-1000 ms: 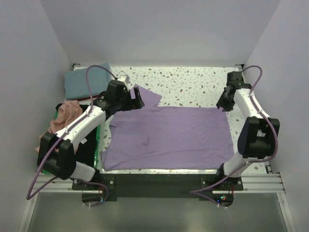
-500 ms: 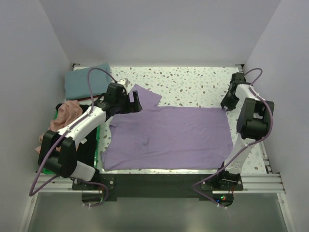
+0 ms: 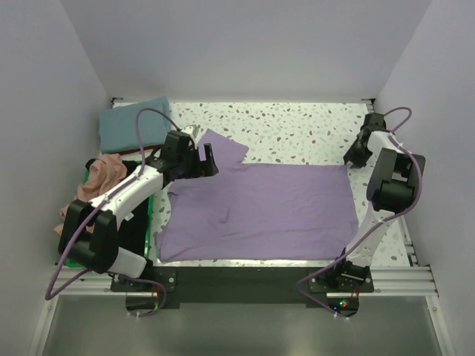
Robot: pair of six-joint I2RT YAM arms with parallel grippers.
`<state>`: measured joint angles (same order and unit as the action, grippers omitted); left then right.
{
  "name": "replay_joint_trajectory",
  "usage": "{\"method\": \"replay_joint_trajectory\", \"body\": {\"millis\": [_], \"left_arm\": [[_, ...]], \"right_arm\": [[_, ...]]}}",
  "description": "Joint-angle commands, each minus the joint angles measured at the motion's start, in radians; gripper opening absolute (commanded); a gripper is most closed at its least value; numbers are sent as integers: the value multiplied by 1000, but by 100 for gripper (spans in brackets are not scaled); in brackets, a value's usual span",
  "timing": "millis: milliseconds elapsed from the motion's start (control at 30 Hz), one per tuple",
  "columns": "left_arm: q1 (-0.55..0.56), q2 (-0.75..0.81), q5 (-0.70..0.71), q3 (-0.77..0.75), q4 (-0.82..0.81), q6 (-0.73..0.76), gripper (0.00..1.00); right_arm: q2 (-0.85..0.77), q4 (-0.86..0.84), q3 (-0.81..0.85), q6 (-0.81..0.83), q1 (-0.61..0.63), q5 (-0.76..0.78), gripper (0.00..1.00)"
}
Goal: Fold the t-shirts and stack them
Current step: Fold the tshirt
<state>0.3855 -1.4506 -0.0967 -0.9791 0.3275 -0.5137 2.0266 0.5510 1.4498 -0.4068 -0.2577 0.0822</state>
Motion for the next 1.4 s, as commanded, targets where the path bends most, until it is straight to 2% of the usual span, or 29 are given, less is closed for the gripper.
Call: {"method": "replay_joint_trajectory", "body": {"millis": [0,300,700,900,1000,1100,1200,1367], "left_arm": [[-8,38,-8,26,-33,-11,100],[-8,27,-9,33,-42,-11,100],[-8,6,-14,30,-54,-8,100],[-10,-42,3,-9,-58,15,100],[-23,-114,21,-84,-48,44,100],[-37,-232,67,-220,-50,87,100],[-53,-310,122,-315,-54,121,100],[-92,-499,186,-506,-91,156,95]], "right_arm": [[-12,-48,-9,-9,-11,-50,32],[-6,-51,-12,-23,-15,-104,32],[-2,-37,-54,-13,-15,-85,31],[3,-37,-51,-10,-15,-93,21],[3,-28,-46,-13,-15,-101,12],[0,-22,-46,-12,-15,-99,4],[-6,-17,-49,-9,-15,-104,0],[-12,-11,-55,-10,-15,-108,0]]}}
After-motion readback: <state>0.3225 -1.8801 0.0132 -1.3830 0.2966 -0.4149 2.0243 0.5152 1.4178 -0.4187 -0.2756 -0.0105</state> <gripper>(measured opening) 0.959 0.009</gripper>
